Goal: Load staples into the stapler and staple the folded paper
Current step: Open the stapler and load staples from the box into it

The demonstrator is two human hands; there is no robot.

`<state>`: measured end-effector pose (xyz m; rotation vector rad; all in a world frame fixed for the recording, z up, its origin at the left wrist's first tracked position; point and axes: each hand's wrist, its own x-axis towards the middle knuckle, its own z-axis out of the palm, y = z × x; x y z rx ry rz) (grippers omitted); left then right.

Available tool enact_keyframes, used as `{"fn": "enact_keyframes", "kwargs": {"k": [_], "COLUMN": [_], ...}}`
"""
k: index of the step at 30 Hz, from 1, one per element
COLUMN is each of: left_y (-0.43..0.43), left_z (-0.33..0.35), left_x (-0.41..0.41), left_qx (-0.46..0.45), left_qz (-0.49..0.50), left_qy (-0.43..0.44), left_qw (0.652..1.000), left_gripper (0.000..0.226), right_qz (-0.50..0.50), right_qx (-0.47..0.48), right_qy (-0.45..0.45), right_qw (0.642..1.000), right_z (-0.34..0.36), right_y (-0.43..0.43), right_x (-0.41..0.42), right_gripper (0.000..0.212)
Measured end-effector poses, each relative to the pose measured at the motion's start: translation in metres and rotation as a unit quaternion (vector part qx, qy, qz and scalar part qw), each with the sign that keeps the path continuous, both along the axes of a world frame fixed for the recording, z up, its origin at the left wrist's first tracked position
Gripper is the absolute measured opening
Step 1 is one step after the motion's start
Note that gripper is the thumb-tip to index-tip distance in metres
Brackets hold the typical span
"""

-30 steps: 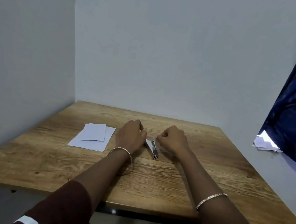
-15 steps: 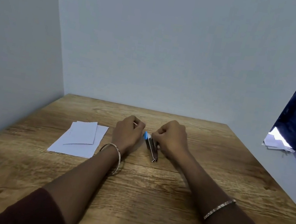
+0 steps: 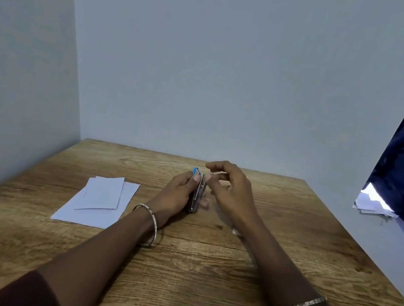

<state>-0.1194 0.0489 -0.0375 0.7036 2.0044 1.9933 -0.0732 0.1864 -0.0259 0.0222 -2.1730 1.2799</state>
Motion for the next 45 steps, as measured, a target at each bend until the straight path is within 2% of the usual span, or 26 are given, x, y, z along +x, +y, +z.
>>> {"fn": "enact_keyframes", "kwargs": {"k": [4,8,13,18,26,32,36,40,45], "left_y": [-0.003,-0.005,-0.004,-0.004,-0.003,0.000,-0.003,-0.006,-0.004], "left_z": [0.001,-0.002,-0.006,-0.008,-0.009,-0.008,0.000,-0.001,0.002], "left_x": [-0.002,-0.005,-0.007,-0.007,-0.007,-0.005,-0.010,-0.012,-0.015], "left_qx": [0.036,-0.003,-0.057,-0.099,-0.082,-0.052,0.054,0.053,0.115], "left_qz": [-0.020,-0.019,-0.020,0.010,0.029,0.025,0.056,0.052,0.092], "left_qy": [-0.036,0.013,0.081,0.158,0.183,0.165,0.094,0.101,0.019], "left_qw": [0.999,1.000,0.995,0.983,0.979,0.985,0.993,0.992,0.989], "left_gripper": [0.041,0.035,0.042,0.039,0.039,0.039,0.039,0.038,0.037], "right_qz": [0.088,0.097,0.099,0.087,0.081,0.076,0.097,0.099,0.086], "right_qx": [0.038,0.050,0.082,0.106,0.125,0.139,0.148,0.132,0.132], "right_qy": [-0.037,-0.046,-0.061,-0.038,-0.002,0.030,0.013,0.007,0.010], "right_qw": [0.995,0.993,0.990,0.990,0.989,0.987,0.984,0.986,0.987], "right_z": [-0.001,0.002,0.003,0.003,0.001,0.002,-0.002,-0.002,-0.001], "right_y": [0.001,0.007,0.011,0.011,0.011,0.010,0.001,-0.001,0.004], "right_x": [0.004,0.003,0.003,0.000,-0.003,-0.006,-0.004,-0.005,0.000], "right_gripper": [0.029,0.036,0.050,0.050,0.051,0.051,0.054,0.058,0.050]}}
